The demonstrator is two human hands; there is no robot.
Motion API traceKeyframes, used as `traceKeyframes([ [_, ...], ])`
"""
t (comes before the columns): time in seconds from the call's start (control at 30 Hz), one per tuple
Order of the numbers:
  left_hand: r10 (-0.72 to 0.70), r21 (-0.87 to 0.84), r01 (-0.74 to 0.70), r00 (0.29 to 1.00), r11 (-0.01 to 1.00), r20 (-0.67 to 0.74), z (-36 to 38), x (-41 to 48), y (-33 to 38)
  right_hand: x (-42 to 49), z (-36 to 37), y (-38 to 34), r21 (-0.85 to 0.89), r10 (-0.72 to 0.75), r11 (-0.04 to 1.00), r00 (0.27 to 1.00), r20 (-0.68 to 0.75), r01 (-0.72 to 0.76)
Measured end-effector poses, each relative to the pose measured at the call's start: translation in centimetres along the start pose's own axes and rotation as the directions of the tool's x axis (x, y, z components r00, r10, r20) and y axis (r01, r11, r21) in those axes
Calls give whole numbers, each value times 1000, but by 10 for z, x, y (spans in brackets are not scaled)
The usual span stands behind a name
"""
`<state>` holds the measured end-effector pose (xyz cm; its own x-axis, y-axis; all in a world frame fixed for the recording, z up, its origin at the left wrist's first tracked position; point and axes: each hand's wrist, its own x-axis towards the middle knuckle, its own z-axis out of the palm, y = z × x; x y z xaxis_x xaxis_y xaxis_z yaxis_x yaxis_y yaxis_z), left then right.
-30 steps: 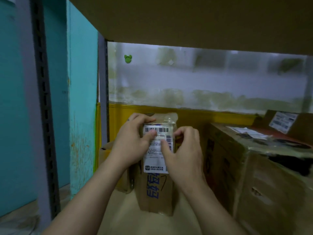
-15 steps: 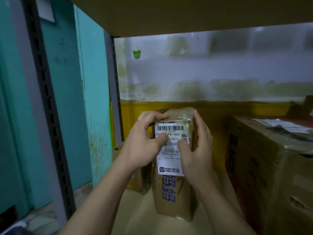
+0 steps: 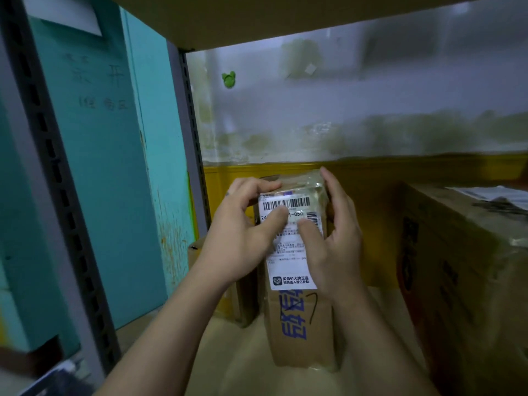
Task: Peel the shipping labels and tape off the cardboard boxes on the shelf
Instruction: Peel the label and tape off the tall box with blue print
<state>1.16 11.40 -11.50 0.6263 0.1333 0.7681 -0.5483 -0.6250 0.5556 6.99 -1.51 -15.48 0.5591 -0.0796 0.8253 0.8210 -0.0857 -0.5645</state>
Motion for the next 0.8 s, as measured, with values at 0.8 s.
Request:
traceKeyframes([
  [0.8, -71, -164, 71, 997, 984, 4, 8, -9, -8, -34, -2, 23, -32, -50, 998, 997, 65, 53],
])
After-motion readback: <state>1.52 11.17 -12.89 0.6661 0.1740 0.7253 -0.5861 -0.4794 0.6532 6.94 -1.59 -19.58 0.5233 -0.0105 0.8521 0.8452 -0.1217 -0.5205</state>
